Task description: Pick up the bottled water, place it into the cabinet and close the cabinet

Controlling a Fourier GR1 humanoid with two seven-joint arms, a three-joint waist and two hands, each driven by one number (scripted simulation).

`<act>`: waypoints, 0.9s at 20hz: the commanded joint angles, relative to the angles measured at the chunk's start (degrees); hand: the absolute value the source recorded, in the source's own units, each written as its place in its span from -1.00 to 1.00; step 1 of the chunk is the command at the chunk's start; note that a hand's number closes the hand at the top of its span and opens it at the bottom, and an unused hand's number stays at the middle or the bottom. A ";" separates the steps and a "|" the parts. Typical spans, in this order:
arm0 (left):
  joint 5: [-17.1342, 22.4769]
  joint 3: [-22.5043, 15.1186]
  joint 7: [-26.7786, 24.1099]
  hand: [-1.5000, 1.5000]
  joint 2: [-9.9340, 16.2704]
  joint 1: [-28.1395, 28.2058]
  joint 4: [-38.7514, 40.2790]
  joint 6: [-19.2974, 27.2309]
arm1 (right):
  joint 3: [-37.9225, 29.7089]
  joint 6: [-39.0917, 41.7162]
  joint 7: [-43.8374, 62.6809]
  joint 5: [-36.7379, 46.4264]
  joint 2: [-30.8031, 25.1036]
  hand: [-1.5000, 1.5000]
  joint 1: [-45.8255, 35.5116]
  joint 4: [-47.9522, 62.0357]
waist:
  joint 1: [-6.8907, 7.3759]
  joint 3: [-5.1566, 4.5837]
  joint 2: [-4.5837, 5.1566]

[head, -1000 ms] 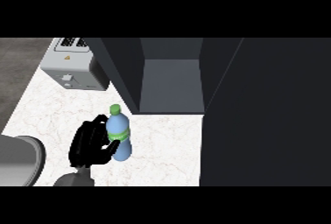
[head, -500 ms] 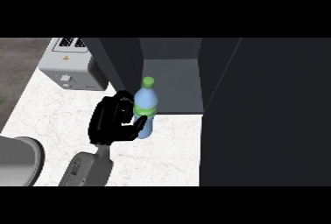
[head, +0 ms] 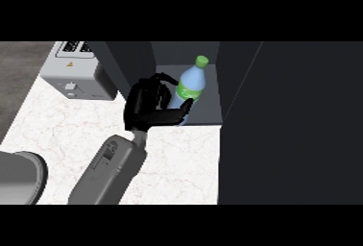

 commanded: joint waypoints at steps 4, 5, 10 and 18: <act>-1.27 1.77 -2.39 1.00 0.00 -17.41 17.46 5.26 | -0.24 -0.63 0.88 -0.19 0.31 -1.00 -4.15 2.44 | -0.75 -0.01 0.41; -1.85 2.85 -3.60 1.00 0.00 -16.58 19.26 4.25 | -0.93 0.76 -0.94 -1.34 -0.70 -1.00 -0.37 1.95 | -0.60 0.00 0.25; 0.87 0.80 -5.47 1.00 0.00 -25.53 28.61 11.42 | -3.10 3.00 -3.67 -2.83 -1.47 -1.00 -1.87 5.97 | -1.61 0.03 0.43; -3.10 5.99 -7.00 1.00 0.02 -35.67 46.41 11.30 | -0.22 1.54 -1.33 -1.11 -0.89 -1.00 -1.79 2.84 | -1.96 0.01 0.72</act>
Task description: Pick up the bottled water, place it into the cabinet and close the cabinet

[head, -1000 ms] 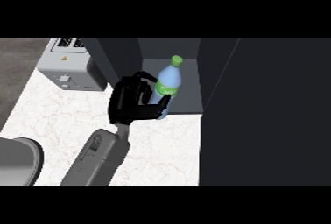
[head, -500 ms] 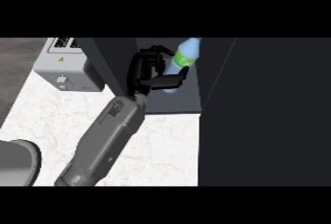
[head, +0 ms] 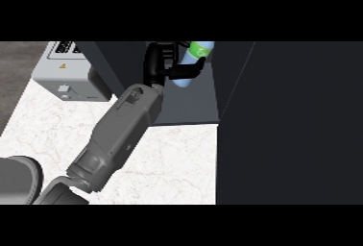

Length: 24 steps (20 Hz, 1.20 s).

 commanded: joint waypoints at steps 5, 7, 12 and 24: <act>-1.92 3.20 -8.05 1.00 -0.17 -4.41 13.76 1.76 | 2.67 -0.29 0.77 1.24 -0.05 -1.00 2.98 -3.00 | -1.08 -0.05 0.51; -2.78 3.32 -7.91 1.00 0.34 -6.06 16.18 2.70 | 2.29 -1.07 1.16 1.26 0.71 -1.00 -0.06 -0.89 | -0.78 -0.03 0.55; -5.78 1.95 -9.32 1.00 0.97 -6.42 20.79 5.56 | -0.48 0.60 -0.04 -0.56 -0.73 -1.00 -1.81 1.00 | -0.86 0.00 0.64; -8.25 1.88 -11.19 -1.00 2.50 -5.36 26.46 12.67 | 1.33 1.06 -1.10 0.36 -0.38 -1.00 -0.59 1.67 | -1.53 -0.03 0.85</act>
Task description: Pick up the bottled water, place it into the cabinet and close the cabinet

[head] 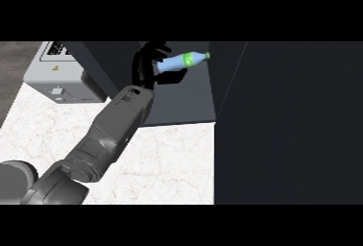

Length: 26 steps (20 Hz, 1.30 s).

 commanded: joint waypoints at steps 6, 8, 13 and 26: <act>-1.11 0.03 0.83 -1.00 2.80 0.72 3.29 -0.80 | 0.06 -0.43 1.72 -0.93 -0.60 -1.00 1.00 -2.33 | 0.15 -0.21 0.28; -0.27 1.05 -0.42 -1.00 3.90 1.59 2.63 -0.59 | 1.11 0.87 -0.29 -0.03 -0.63 -1.00 2.06 -1.32 | -0.07 -0.21 0.35; 1.21 2.81 -3.13 -1.00 6.28 2.42 0.71 -5.17 | 1.10 0.27 -1.53 1.23 0.04 -1.00 1.66 -0.48 | -0.34 -0.26 0.62; 5.70 7.72 -14.80 -1.00 3.23 8.98 -9.98 -22.14 | 1.48 -2.52 -1.08 3.59 1.11 -1.00 1.51 -1.39 | 3.75 -0.19 -1.18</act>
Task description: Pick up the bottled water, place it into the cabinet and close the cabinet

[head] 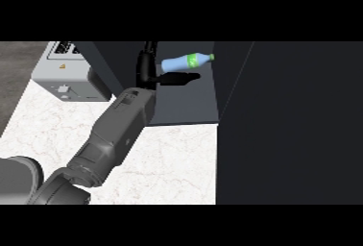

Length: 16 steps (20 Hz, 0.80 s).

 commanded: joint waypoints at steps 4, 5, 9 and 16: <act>0.93 0.12 -3.92 -1.00 2.05 8.29 -5.53 -6.72 | -1.13 3.05 -6.23 0.35 -1.32 -1.00 4.62 2.48 | 2.25 -0.25 -0.95; 1.50 0.12 -3.75 -1.00 4.46 8.39 -6.38 -9.84 | 1.79 -0.32 -1.75 1.66 0.85 -1.00 1.60 -0.43 | 2.97 -0.30 -0.96; 2.70 -2.32 -2.64 -1.00 1.96 12.15 -11.14 -8.90 | 0.86 -1.04 -2.24 1.66 0.76 -1.00 3.42 -0.39 | 4.11 -0.27 -1.52; 4.80 -9.17 2.84 -1.00 -0.13 20.02 -25.54 -9.16 | -0.62 -0.96 -1.03 0.42 -0.64 -1.00 4.89 -2.02 | 5.44 -0.23 -2.05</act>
